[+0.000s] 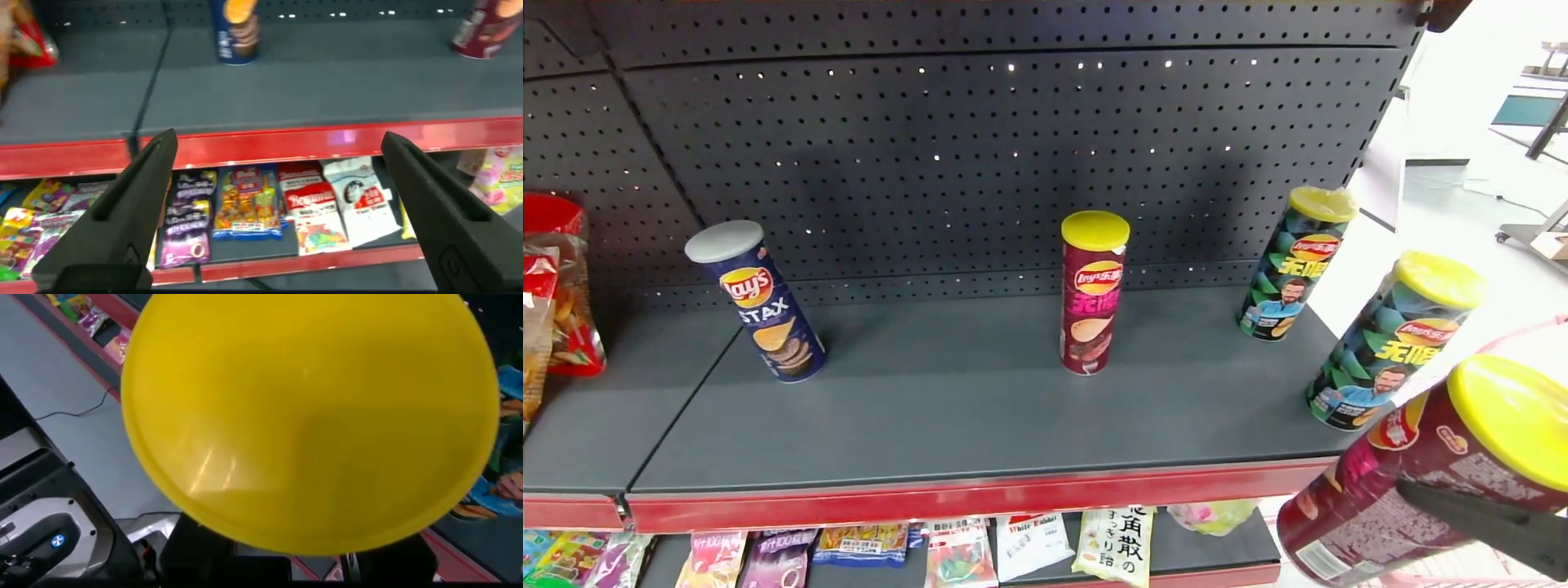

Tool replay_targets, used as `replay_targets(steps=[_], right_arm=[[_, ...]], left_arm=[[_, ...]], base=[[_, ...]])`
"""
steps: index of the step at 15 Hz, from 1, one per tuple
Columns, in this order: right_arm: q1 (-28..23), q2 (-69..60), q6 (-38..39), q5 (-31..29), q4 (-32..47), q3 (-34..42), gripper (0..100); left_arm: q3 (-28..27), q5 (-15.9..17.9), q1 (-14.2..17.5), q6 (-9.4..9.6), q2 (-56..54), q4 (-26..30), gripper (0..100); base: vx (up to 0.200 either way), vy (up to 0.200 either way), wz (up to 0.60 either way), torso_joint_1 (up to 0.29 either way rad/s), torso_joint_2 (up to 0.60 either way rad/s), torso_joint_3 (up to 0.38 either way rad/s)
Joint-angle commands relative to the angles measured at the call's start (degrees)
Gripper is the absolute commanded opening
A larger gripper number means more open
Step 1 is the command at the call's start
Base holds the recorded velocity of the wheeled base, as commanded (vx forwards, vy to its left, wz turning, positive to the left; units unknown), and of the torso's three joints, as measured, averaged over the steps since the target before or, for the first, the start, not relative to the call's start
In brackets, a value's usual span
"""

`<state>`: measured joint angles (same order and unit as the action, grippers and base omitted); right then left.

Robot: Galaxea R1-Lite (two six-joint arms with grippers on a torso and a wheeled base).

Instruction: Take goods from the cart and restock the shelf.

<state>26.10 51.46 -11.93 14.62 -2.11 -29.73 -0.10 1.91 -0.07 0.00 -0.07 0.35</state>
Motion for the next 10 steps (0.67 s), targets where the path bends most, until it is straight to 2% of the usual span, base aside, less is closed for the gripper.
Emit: replay_targets(steps=[1,3,5,9,10], right_arm=[[1.76,0.66,-0.19,-0.03,-0.09,0.11,0],[2.82,1.01,-0.19,0.06,-0.09,-0.33,0],[4.84,1.89,-0.19,-0.03,-0.35,-0.50,0],[5.10,2.51,-0.11,0.06,-0.79,-0.50,0],[5.10,2.51,-0.11,0.15,-0.79,-0.50,0]], left_arm=[[0.01,0.02,0.07,0.00,0.07,0.00,100],[0.01,0.02,0.07,0.00,0.07,0.00,100],[0.01,0.02,0.07,0.00,0.07,0.00,100],[0.01,0.02,0.07,0.09,0.07,0.00,100],[0.01,0.02,0.07,0.00,0.07,0.00,100]], base=[[0.000,0.000,0.00,0.000,0.00,0.000],[0.000,0.000,0.00,0.000,0.00,0.000],[0.200,0.000,0.00,0.000,0.00,0.002],[0.200,0.000,0.00,0.001,0.00,0.005],[0.000,0.000,0.00,0.000,0.00,0.000]])
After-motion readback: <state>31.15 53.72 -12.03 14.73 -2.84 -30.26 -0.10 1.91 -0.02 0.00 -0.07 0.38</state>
